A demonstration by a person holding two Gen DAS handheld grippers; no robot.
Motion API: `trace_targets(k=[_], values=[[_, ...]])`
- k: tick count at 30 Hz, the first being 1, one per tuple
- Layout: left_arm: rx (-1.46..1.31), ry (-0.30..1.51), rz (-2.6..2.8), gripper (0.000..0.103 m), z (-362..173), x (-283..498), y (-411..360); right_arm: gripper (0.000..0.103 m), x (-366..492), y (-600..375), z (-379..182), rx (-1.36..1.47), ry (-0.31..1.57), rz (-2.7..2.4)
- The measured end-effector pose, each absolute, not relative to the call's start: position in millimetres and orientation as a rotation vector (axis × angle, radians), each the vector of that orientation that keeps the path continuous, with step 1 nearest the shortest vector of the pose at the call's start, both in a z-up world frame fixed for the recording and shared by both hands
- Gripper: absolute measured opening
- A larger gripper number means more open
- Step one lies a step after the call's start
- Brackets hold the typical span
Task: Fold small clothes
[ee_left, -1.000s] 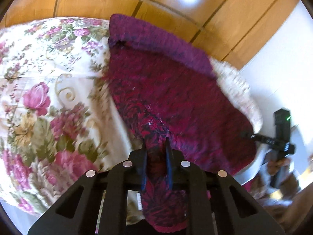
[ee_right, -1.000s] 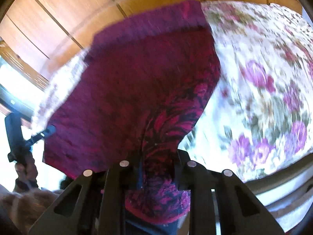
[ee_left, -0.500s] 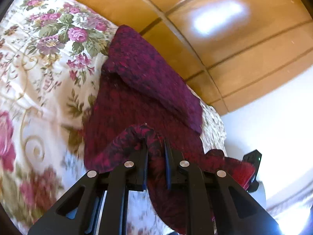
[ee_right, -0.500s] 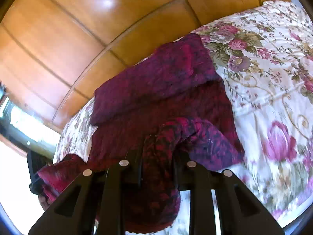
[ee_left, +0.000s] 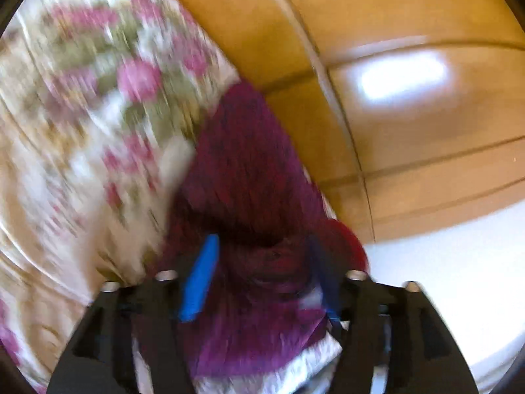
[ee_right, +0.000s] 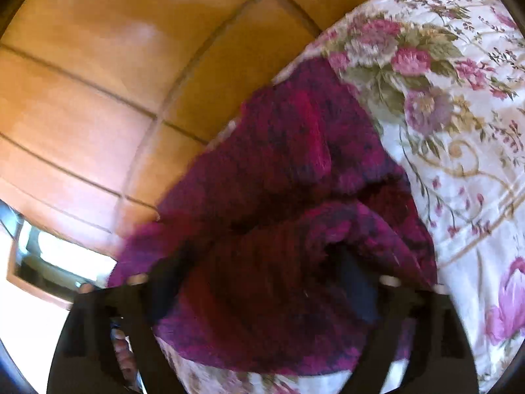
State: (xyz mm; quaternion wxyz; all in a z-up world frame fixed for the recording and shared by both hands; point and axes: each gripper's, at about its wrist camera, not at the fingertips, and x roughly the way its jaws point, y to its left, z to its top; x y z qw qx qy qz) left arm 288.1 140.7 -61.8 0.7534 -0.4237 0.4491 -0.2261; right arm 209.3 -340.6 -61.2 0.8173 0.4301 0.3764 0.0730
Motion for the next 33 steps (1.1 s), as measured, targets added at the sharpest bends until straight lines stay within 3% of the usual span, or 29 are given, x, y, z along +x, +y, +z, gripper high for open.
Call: trace_targets(k=[5,13,16,17,18,21,26,33], values=[[-0.81,0.911,-0.459,0.075,-53.1,276.8,161.2,0.1,196.6,-361.3,-51.2,0.892,0.747,0.113],[-0.581,1.013,-0.619,0.076,-94.5,223.2,140.9,0.1,154.3,-356.8,-92.1,0.731,0.898,0.02],[-0.536,1.034,-0.607,0.058,-105.2,218.8,126.8,0.084,145.4,-345.8,-100.8,0.639,0.915,-0.011],[-0.506,1.038,-0.586,0.04,-106.1,216.6,122.1,0.065,144.9,-342.7,-101.6,0.603,0.923,-0.014],[-0.475,1.049,-0.567,0.034,-106.7,217.4,118.8,0.054,143.7,-339.3,-99.6,0.591,0.927,-0.013],[-0.448,1.031,-0.548,0.021,-105.0,218.8,118.5,0.033,142.3,-333.6,-92.4,0.539,0.923,-0.023],[-0.423,1.005,-0.541,0.013,-90.7,203.8,127.8,0.027,125.5,-324.0,-76.1,0.519,0.888,-0.002],[-0.449,0.998,-0.544,0.012,-78.9,153.9,144.4,0.026,90.6,-311.2,-61.3,0.527,0.879,0.037]])
